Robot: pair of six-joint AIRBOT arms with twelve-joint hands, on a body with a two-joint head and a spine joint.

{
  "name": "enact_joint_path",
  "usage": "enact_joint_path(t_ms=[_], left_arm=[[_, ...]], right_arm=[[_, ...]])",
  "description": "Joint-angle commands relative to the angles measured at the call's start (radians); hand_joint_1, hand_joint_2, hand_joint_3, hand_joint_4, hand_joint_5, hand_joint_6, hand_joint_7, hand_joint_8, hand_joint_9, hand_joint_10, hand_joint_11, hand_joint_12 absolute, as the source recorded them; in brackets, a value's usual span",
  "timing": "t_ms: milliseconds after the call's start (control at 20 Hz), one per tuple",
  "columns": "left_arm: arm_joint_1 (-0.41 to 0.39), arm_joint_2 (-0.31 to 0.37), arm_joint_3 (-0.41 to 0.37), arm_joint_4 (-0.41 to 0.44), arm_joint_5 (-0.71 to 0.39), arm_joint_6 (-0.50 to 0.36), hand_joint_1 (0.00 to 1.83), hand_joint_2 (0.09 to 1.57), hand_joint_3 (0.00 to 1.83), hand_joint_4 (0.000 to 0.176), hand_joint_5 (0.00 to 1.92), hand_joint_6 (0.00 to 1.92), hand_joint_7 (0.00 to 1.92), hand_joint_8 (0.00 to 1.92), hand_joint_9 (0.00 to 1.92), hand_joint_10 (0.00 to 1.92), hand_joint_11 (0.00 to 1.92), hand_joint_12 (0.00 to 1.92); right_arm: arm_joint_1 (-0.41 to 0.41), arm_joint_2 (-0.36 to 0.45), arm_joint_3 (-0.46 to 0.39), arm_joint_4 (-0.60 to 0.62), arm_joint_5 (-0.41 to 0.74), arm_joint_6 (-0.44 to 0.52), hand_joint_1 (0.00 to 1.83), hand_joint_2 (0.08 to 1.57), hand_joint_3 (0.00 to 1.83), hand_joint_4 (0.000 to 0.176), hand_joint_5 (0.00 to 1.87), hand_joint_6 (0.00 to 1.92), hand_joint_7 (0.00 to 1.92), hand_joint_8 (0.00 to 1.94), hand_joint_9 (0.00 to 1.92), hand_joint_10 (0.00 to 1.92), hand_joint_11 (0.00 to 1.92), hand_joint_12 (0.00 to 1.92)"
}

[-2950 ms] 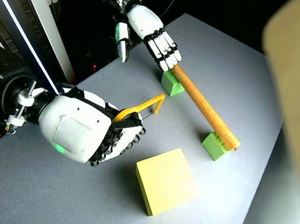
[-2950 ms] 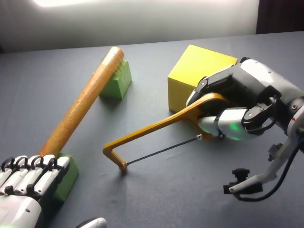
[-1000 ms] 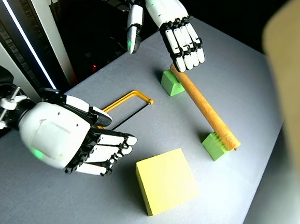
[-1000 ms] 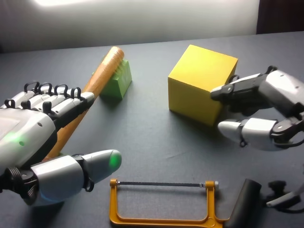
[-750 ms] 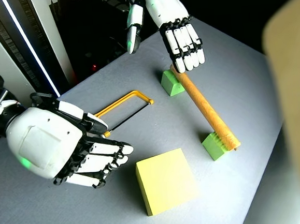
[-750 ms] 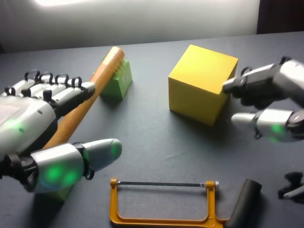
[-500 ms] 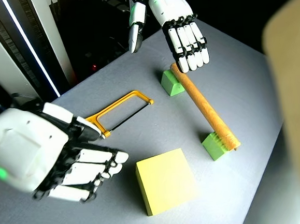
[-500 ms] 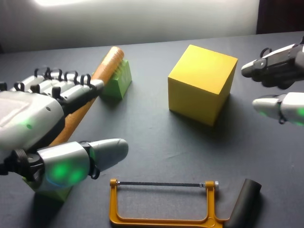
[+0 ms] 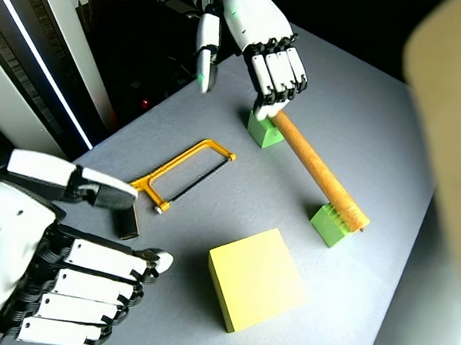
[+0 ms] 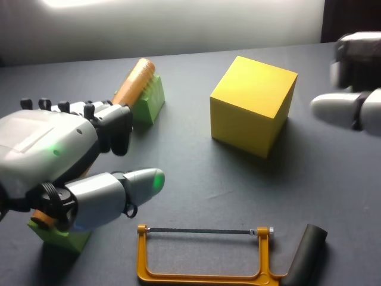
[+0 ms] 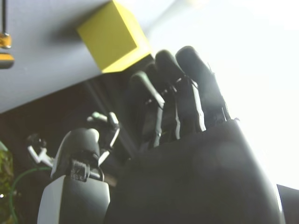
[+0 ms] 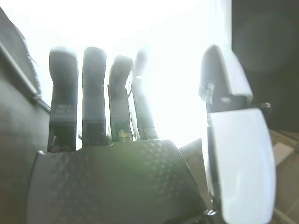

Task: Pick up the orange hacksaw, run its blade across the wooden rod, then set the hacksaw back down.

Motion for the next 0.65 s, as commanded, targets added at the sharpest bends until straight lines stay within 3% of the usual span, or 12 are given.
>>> enact_joint_path(t_ms=[0, 50, 100, 150, 200, 250, 600], left_arm=[[-0.009, 0.001, -0.002, 0.045, -0.083, 0.006, 0.06, 1.29, 0.0, 0.0, 0.84, 1.92, 0.93, 1.92, 0.85, 1.92, 0.83, 1.92], [-0.009, -0.001, -0.004, 0.045, -0.083, 0.007, 0.22, 1.36, 0.01, 0.0, 1.39, 1.92, 1.5, 1.92, 1.5, 1.92, 1.52, 1.92], [-0.008, -0.002, -0.005, 0.045, -0.083, 0.007, 0.5, 1.37, 0.0, 0.0, 1.57, 1.92, 1.68, 1.92, 1.71, 1.92, 1.75, 1.92], [-0.008, -0.006, -0.005, 0.045, -0.083, 0.007, 0.92, 1.36, 0.0, 0.099, 1.53, 1.92, 1.68, 1.92, 1.71, 1.92, 1.77, 1.92], [-0.008, -0.011, -0.004, 0.045, -0.083, 0.008, 1.01, 1.35, 0.0, 0.161, 1.52, 1.92, 1.67, 1.92, 1.7, 1.92, 1.73, 1.92], [-0.007, -0.016, -0.004, 0.045, -0.083, 0.008, 1.12, 1.35, 0.0, 0.175, 1.52, 1.92, 1.64, 1.92, 1.68, 1.92, 1.69, 1.92], [-0.002, -0.035, -0.003, 0.045, -0.083, 0.015, 1.07, 1.4, 0.01, 0.176, 1.54, 1.92, 1.59, 1.92, 1.62, 1.92, 1.69, 1.92]], right_arm=[[0.013, 0.002, 0.0, -0.049, 0.073, 0.011, 0.5, 1.12, 0.0, 0.0, 0.64, 1.92, 0.74, 1.94, 0.78, 1.92, 0.86, 1.92], [0.012, -0.004, 0.002, -0.06, 0.081, 0.011, 0.37, 1.18, 0.0, 0.0, 1.31, 1.92, 1.41, 1.94, 1.42, 1.92, 1.5, 1.92], [0.011, -0.008, 0.005, -0.066, 0.085, 0.011, 0.31, 1.25, 0.01, 0.0, 1.57, 1.92, 1.65, 1.94, 1.69, 1.92, 1.8, 1.92], [0.009, -0.01, 0.007, -0.071, 0.088, 0.011, 0.43, 1.4, 0.03, 0.05, 1.63, 1.92, 1.72, 1.94, 1.8, 1.92, 1.89, 1.92], [0.007, -0.011, 0.007, -0.073, 0.092, 0.011, 0.54, 1.48, 0.04, 0.069, 1.62, 1.92, 1.73, 1.94, 1.8, 1.92, 1.89, 1.92], [0.007, -0.011, 0.009, -0.079, 0.094, 0.011, 0.79, 1.56, 0.02, 0.169, 1.6, 1.92, 1.74, 1.94, 1.81, 1.92, 1.91, 1.92], [0.003, -0.02, 0.019, -0.117, 0.113, 0.022, 0.84, 1.55, 0.01, 0.176, 1.6, 1.92, 1.73, 1.94, 1.8, 1.92, 1.89, 1.92]])
